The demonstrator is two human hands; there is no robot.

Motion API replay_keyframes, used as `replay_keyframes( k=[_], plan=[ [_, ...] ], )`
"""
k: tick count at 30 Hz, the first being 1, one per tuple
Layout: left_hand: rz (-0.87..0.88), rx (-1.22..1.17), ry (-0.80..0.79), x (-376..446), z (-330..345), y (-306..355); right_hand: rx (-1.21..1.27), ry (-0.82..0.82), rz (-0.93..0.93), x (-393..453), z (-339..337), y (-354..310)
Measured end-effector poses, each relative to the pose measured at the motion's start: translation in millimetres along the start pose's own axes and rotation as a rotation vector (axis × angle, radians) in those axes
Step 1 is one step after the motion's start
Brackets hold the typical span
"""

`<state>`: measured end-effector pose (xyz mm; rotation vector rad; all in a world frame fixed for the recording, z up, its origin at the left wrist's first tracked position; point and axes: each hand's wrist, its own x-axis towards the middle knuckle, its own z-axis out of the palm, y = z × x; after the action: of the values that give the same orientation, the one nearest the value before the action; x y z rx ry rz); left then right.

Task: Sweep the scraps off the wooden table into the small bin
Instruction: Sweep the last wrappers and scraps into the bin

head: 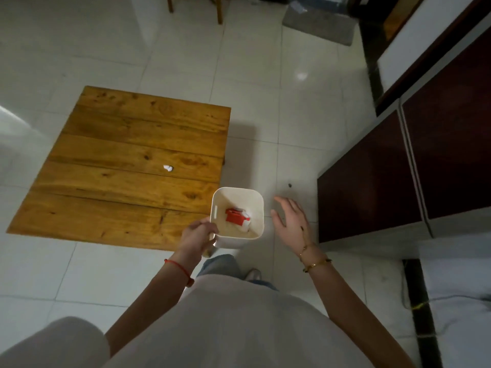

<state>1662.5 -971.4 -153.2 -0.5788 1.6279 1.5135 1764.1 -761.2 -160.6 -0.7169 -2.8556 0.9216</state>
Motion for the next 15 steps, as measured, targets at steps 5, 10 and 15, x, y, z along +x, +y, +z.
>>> replay_keyframes(
  k=[5, 10, 15],
  plan=[
    [-0.007, -0.124, 0.116, 14.5, 39.6, 14.2, 0.009, -0.081, -0.088, 50.7, -12.6, 23.4],
    [-0.014, -0.206, 0.187, 46.9, 65.7, 28.8, 0.022, -0.176, -0.183, 117.5, -8.2, 33.4],
    [-0.064, -0.313, 0.261, 78.4, 77.1, 41.3, -0.003, -0.294, -0.282, 180.0, 0.3, 30.1]
  ],
)
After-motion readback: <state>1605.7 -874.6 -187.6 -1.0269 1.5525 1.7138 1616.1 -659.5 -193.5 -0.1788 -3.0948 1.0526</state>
